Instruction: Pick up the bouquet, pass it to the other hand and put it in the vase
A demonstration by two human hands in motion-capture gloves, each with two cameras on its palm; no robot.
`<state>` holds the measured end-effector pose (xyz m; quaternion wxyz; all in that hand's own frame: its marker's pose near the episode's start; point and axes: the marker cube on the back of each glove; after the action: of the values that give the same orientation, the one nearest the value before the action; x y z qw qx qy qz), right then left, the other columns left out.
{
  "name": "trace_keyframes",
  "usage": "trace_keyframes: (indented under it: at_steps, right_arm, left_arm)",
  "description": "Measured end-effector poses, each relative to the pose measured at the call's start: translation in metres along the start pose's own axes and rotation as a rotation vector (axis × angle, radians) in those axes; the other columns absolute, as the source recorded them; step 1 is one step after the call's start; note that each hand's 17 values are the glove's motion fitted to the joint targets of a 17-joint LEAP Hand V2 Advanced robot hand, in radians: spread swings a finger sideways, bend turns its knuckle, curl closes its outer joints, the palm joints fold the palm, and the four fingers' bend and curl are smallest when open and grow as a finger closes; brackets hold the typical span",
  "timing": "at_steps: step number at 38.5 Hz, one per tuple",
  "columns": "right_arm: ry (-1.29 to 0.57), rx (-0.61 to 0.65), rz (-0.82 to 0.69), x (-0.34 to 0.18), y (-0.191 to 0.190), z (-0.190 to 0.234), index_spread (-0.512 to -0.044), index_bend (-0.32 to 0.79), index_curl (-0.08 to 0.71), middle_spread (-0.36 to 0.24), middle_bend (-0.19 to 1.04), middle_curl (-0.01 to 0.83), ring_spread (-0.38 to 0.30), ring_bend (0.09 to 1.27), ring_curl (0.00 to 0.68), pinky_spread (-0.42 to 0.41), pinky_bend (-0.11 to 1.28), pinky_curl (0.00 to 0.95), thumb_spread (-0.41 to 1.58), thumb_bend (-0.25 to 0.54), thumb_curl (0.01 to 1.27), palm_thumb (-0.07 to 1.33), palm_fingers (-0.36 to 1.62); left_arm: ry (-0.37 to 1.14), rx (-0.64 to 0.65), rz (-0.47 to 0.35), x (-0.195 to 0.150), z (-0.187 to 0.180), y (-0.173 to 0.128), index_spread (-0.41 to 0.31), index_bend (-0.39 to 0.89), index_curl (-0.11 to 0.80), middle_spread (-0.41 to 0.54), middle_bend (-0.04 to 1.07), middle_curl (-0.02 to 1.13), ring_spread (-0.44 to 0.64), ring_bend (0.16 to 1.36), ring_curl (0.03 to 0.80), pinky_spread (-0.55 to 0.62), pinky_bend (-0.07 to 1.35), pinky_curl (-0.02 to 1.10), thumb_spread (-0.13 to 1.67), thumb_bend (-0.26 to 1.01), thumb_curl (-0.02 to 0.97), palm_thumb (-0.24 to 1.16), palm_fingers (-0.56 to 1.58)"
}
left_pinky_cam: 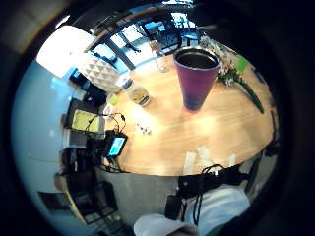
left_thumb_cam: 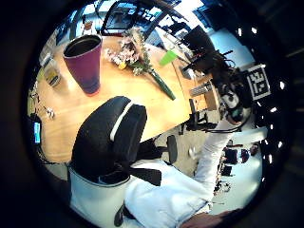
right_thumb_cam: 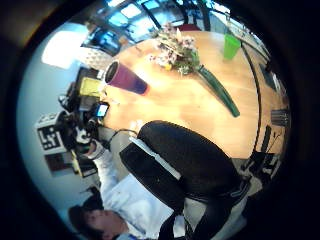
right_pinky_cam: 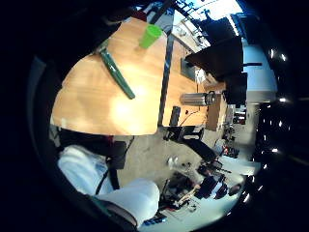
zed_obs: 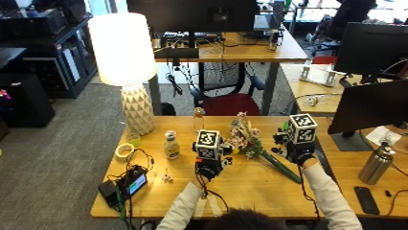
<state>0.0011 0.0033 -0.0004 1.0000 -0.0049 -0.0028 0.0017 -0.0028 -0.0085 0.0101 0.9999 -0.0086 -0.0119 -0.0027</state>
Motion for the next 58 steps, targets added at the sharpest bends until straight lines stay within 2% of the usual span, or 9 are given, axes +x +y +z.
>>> trace_keyframes:
  at_steps: [3, 7, 13, 18, 29, 39, 49, 54, 58]
  right_arm:
    - [-0.018, 0.002, -0.009, -0.001, 0.007, -0.003, -0.233, 0.03, 0.013, -0.021, 0.22, 0.081, 0.077, 0.39, 0.102, 0.177, 0.55, 0.161, 0.53, 0.077, 0.05, 0.16, 0.35]
    - [-0.049, 0.021, -0.028, 0.000, 0.017, -0.010, -0.296, 0.04, 0.029, -0.023, 0.26, 0.134, 0.115, 0.44, 0.154, 0.223, 0.59, 0.218, 0.73, 0.058, 0.07, 0.16, 0.32]
    - [-0.099, 0.037, -0.055, -0.001, 0.024, -0.015, -0.333, 0.07, 0.043, -0.024, 0.30, 0.190, 0.141, 0.50, 0.197, 0.254, 0.62, 0.256, 0.89, 0.028, 0.10, 0.17, 0.32]
    - [-0.116, 0.026, -0.054, -0.003, 0.028, -0.018, -0.346, 0.07, 0.053, -0.018, 0.32, 0.225, 0.148, 0.53, 0.221, 0.267, 0.64, 0.277, 0.96, 0.004, 0.13, 0.17, 0.32]
    - [-0.108, 0.020, 0.027, 0.009, 0.035, -0.037, -0.224, 0.08, 0.089, 0.022, 0.29, 0.272, 0.097, 0.62, 0.279, 0.252, 0.72, 0.322, 1.04, -0.001, 0.18, 0.24, 0.48]
    - [-0.222, -0.125, 0.179, 0.069, -0.027, -0.016, -0.143, 0.01, 0.074, 0.033, 0.25, 0.301, 0.050, 0.70, 0.326, 0.205, 0.81, 0.360, 1.06, 0.012, 0.23, 0.37, 0.49]
    - [-0.251, -0.195, 0.297, 0.101, -0.075, 0.063, -0.120, 0.03, 0.055, 0.031, 0.28, 0.340, 0.024, 0.72, 0.342, 0.190, 0.84, 0.368, 1.07, 0.000, 0.27, 0.48, 0.48]
    - [-0.295, -0.451, 0.372, 0.069, -0.028, 0.106, -0.153, 0.07, 0.072, -0.003, 0.32, 0.363, -0.030, 0.70, 0.344, 0.155, 0.80, 0.360, 1.05, 0.021, 0.30, 0.58, 0.52]
    - [-0.312, -0.565, 0.387, 0.060, -0.019, 0.147, -0.184, 0.07, 0.079, -0.037, 0.34, 0.378, -0.057, 0.70, 0.348, 0.125, 0.78, 0.354, 1.03, 0.024, 0.32, 0.64, 0.56]
  left_arm:
    - [0.018, -0.003, 0.006, 0.002, 0.005, -0.006, -0.012, 0.13, 0.050, 0.117, 0.15, 0.05, 0.22, 0.45, 0.107, 0.23, 0.43, 0.12, 0.55, 0.09, 0.053, 0.18, 0.29]
    - [0.063, 0.006, 0.014, 0.008, 0.002, -0.006, -0.011, 0.14, 0.085, 0.154, 0.15, 0.08, 0.29, 0.50, 0.154, 0.29, 0.46, 0.17, 0.74, 0.08, 0.078, 0.19, 0.25]
    - [0.071, 0.023, 0.024, 0.014, -0.003, -0.003, -0.013, 0.15, 0.130, 0.183, 0.17, 0.12, 0.35, 0.54, 0.185, 0.34, 0.49, 0.21, 0.92, 0.06, 0.112, 0.20, 0.21]
    - [0.093, 0.059, 0.077, 0.023, 0.003, -0.011, -0.013, 0.16, 0.165, 0.190, 0.17, 0.14, 0.37, 0.55, 0.198, 0.36, 0.49, 0.23, 1.00, 0.04, 0.136, 0.21, 0.21]
    - [0.056, 0.068, 0.142, 0.041, 0.001, 0.001, -0.014, 0.17, 0.224, 0.204, 0.17, 0.19, 0.40, 0.57, 0.217, 0.38, 0.49, 0.26, 1.08, -0.01, 0.179, 0.23, 0.19]
    - [0.046, 0.066, 0.187, 0.052, -0.005, 0.014, -0.036, 0.17, 0.266, 0.199, 0.17, 0.21, 0.39, 0.57, 0.229, 0.38, 0.48, 0.28, 1.11, -0.02, 0.204, 0.23, 0.19]
    - [0.059, 0.032, 0.211, 0.054, -0.005, 0.022, -0.056, 0.17, 0.295, 0.189, 0.17, 0.23, 0.39, 0.57, 0.235, 0.38, 0.47, 0.30, 1.11, -0.02, 0.221, 0.22, 0.19]
    - [0.066, 0.025, 0.214, 0.048, -0.002, 0.023, -0.061, 0.16, 0.299, 0.172, 0.18, 0.24, 0.38, 0.58, 0.239, 0.37, 0.47, 0.30, 1.12, -0.02, 0.227, 0.23, 0.22]
    - [0.079, 0.012, 0.210, 0.046, 0.001, 0.022, -0.059, 0.16, 0.303, 0.161, 0.18, 0.25, 0.37, 0.57, 0.242, 0.36, 0.47, 0.31, 1.12, -0.02, 0.230, 0.23, 0.23]
